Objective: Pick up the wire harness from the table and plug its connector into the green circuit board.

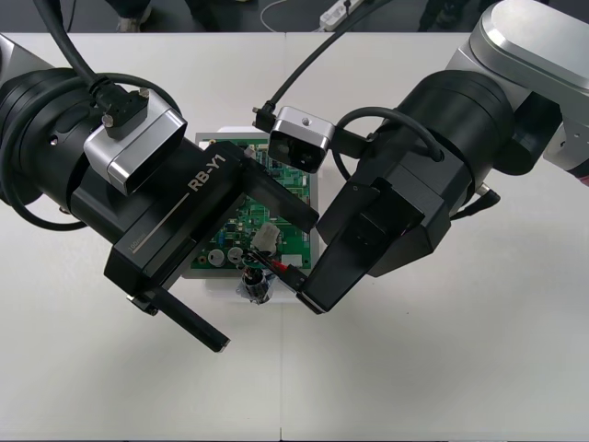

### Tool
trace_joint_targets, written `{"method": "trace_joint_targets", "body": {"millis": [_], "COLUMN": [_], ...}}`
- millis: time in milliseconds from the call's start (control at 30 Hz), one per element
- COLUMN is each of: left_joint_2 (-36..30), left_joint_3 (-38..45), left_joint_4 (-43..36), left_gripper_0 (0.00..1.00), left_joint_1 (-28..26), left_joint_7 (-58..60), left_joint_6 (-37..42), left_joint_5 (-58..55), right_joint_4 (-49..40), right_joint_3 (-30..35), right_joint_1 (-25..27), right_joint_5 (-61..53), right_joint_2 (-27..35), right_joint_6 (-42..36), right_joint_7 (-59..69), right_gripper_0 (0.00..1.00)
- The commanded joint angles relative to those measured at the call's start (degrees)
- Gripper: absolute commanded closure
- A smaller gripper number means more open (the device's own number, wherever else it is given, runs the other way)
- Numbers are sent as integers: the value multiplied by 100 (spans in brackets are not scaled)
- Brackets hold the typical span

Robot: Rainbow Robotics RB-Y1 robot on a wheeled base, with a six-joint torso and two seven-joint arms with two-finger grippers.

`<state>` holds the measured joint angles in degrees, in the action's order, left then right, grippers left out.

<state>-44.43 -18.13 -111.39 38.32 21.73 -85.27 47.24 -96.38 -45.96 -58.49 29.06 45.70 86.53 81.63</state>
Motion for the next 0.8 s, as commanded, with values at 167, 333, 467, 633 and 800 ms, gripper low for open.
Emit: {"method": "trace_joint_targets", "body": {"millis": [167,333,467,633,800], "left_joint_2": [110,180,233,233,233], "left_joint_3": [-76,-76,-76,-67,-59], "left_joint_4": [-137,-129,-111,-111,-102], "left_gripper_0": [100,100,100,100,100], "left_joint_1": [255,255,255,255,255], "left_joint_7": [402,411,420,437,437], "left_joint_6": [274,301,318,318,318], "left_joint_5": [-93,-93,-93,-93,-93], "right_joint_4": [-13,22,22,14,22], "right_joint_3": [-53,-53,-53,-53,-53], "right_joint_1": [-5,-5,-5,-5,-5], "right_joint_5": [12,21,12,12,12], "right_joint_2": [-97,-114,-114,-114,-123], "right_joint_6": [-31,-31,-31,-31,-31], "right_joint_7": [99,99,99,81,81], "right_gripper_0": [100,100,100,100,100]}}
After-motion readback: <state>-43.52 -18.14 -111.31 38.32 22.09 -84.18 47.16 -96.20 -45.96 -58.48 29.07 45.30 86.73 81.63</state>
